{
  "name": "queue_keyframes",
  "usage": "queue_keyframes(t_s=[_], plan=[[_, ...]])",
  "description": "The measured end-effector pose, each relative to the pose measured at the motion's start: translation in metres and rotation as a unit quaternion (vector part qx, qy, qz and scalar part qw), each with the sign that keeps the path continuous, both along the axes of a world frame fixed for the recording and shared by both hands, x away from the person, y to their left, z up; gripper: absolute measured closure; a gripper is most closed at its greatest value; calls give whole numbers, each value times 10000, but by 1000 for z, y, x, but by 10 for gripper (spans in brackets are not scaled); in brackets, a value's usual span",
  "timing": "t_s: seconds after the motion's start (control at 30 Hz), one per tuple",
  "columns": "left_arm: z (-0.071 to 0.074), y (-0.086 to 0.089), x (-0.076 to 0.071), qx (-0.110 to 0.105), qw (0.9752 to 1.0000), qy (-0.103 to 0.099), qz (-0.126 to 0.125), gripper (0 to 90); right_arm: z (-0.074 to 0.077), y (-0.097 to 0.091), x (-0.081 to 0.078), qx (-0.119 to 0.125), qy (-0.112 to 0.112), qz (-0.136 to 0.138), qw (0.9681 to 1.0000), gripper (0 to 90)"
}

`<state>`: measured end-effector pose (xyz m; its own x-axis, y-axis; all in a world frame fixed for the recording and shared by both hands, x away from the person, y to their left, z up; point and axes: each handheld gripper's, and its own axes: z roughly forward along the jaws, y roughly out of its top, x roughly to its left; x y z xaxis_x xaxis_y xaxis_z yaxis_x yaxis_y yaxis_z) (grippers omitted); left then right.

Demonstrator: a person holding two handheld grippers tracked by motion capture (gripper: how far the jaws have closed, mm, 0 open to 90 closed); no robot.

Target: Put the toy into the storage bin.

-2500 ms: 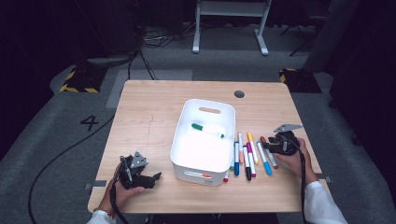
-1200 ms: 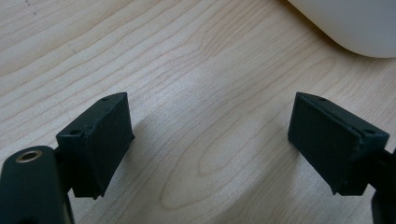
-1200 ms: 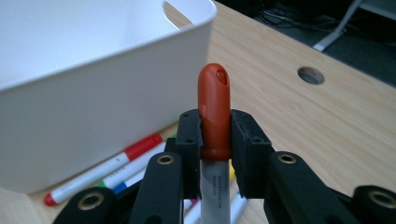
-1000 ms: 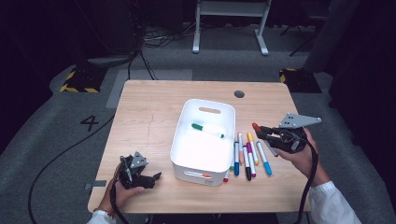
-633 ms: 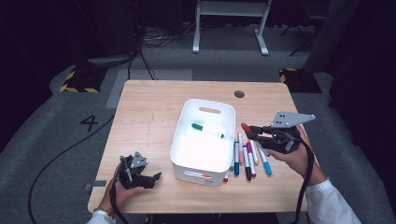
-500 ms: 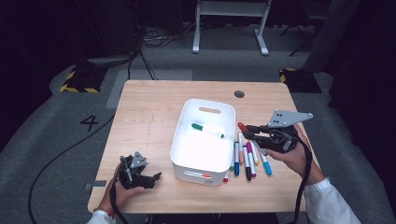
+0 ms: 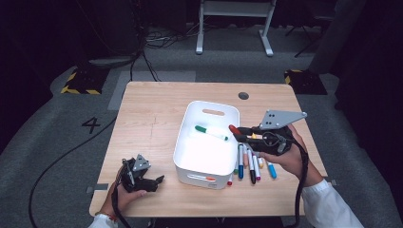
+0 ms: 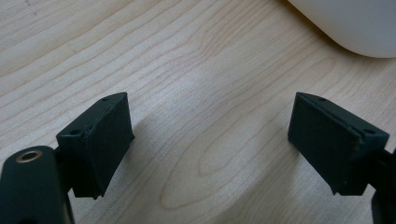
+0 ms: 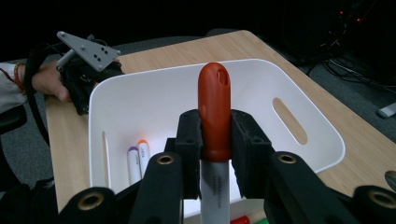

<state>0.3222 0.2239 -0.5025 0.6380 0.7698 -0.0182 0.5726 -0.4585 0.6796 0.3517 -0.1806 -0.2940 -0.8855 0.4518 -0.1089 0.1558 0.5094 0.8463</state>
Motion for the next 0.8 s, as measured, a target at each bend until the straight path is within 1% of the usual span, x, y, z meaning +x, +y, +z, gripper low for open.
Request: queue_keyframes(t_s=[0.13,0.23,0.43,0.67,0.8], plan=[[0,0,0,1,10000,-4,-7,139,2,10,1,53,73,111,9999,746],[0,0,0,6,10000,0,-3,139,2,20,2,32,79,224,9997,746],[0,0,0,3,10000,-7,-7,139,-3,42,3,-98,143,416,9990,746],[0,0,0,4,10000,-8,-9,140,-16,64,6,-342,253,539,9976,746],[0,0,0,4,10000,-7,-10,140,-21,73,9,-456,298,581,9968,746]])
